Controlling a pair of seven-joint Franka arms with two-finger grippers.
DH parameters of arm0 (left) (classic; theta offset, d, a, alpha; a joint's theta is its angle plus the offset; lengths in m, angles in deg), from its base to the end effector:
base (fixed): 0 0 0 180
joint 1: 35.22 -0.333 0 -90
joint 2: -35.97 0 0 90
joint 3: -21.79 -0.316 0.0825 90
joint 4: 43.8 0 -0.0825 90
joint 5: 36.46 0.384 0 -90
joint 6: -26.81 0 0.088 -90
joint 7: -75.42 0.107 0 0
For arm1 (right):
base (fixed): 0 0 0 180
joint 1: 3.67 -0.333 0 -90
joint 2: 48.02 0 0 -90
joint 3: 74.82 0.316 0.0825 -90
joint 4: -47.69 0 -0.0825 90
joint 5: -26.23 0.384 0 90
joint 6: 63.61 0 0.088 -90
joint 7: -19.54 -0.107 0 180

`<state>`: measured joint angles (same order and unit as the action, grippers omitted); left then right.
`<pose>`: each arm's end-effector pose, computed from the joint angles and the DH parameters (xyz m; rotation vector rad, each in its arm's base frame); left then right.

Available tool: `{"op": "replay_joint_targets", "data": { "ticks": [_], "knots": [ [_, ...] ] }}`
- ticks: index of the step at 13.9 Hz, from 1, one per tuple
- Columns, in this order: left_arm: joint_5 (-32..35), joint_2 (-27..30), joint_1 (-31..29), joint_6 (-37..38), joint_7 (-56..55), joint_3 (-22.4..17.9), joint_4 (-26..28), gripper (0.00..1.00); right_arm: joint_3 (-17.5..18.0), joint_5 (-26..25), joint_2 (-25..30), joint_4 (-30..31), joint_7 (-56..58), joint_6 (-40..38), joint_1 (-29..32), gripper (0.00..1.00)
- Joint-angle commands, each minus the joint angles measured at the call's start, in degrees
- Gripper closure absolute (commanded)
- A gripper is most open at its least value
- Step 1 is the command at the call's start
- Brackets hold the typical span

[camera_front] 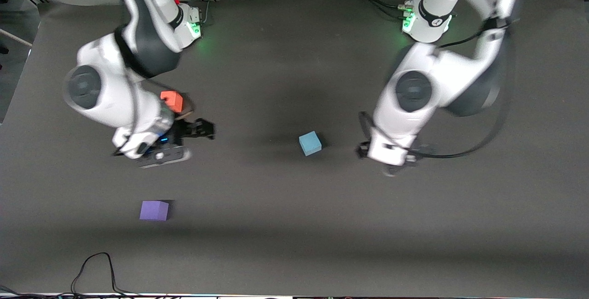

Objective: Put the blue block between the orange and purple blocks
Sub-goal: 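Set the blue block down while the right gripper reaches toward it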

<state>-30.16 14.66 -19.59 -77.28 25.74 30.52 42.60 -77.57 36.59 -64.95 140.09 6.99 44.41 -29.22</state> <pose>0.6133 -0.2532 0.4493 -2.9985 -0.6401 0.0252 0.5896 0.2657 0.4542 -2.9911 -0.1839 0.1035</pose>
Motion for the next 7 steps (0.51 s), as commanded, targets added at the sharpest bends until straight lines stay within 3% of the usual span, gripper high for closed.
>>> {"op": "replay_joint_targets", "data": {
  "ticks": [1, 5, 7],
  "knots": [
    [0.4, 2.8, -8.4, 3.4, 13.7, 0.6, 1.4, 0.0, -0.7, -0.1, -7.4, -7.2, -6.0, 0.0, -6.2, 0.0],
    [0.5, 4.9, -18.7, 8.5, 27.1, 0.5, -1.1, 0.0, -0.7, 0.2, -20.6, -17.7, -8.5, 1.7, -13.4, 0.0],
    [0.7, 5.1, -20.5, 9.3, 30.9, 0.5, -2.0, 0.0, -0.7, 0.0, -25.0, -18.7, -8.5, 6.7, -16.6, 0.0]
  ]
}}
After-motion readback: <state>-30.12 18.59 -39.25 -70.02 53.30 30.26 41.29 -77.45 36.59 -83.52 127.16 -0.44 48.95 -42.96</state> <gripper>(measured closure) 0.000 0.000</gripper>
